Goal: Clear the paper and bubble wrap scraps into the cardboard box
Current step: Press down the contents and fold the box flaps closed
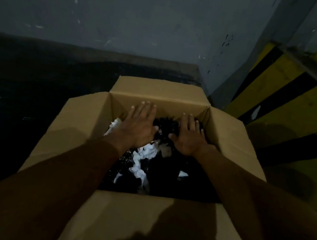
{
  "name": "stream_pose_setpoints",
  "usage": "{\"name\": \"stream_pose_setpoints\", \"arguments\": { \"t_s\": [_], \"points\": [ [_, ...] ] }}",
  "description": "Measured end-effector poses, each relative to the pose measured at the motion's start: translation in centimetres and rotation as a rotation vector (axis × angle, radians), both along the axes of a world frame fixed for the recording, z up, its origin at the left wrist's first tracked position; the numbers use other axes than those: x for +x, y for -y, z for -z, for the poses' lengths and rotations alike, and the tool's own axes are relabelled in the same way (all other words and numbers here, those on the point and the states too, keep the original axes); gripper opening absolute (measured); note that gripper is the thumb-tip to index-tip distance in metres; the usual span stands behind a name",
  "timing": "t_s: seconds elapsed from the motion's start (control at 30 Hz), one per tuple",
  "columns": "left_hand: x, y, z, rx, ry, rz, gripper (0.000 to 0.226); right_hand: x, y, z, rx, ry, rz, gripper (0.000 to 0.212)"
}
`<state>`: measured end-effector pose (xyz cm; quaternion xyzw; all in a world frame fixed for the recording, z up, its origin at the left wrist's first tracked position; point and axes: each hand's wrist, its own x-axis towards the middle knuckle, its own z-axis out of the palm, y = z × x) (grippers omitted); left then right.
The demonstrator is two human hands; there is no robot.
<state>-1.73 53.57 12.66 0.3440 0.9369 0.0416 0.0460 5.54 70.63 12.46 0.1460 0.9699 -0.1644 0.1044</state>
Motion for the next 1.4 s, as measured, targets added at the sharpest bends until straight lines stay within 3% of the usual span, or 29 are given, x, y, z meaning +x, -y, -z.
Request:
{"name": "stream_pose_setpoints", "arguments": {
  "t_s": [0.07, 0.2, 0.4, 0.63, 1.07, 1.4],
  "points": [
    [0.1, 0.4, 2.0, 0.041, -0.033, -0.124, 0.07, 0.0, 0.4, 1.8, 0.037, -0.089, 0.034, 0.079],
    [0.1, 1.5, 6.0, -0.01, 0.121, -0.274, 0.069, -0.2, 1.4, 5.0, 0.077, -0.055, 0.02, 0.075],
    [-0.3, 2.1, 8.6, -0.148, -0.121, -0.209, 0.063, -2.0, 2.2, 7.0, 0.038, 0.053, -0.01, 0.075],
    [-0.9, 1.4, 9.0, -0.153, -0.102, -0.251, 0.062, -2.8, 2.3, 7.5, 0.061, 0.107, 0.009, 0.076],
    [2.0, 2.4, 1.3, -0.092, -0.062, -0.211, 0.062, 2.0, 2.2, 1.0, 0.13, -0.043, 0.028, 0.073],
    [6.4, 4.5, -1.7, -0.049, -0.142, -0.141, 0.061, 8.5, 2.9, -2.1, 0.145, -0.129, 0.122, 0.073]
  ]
}}
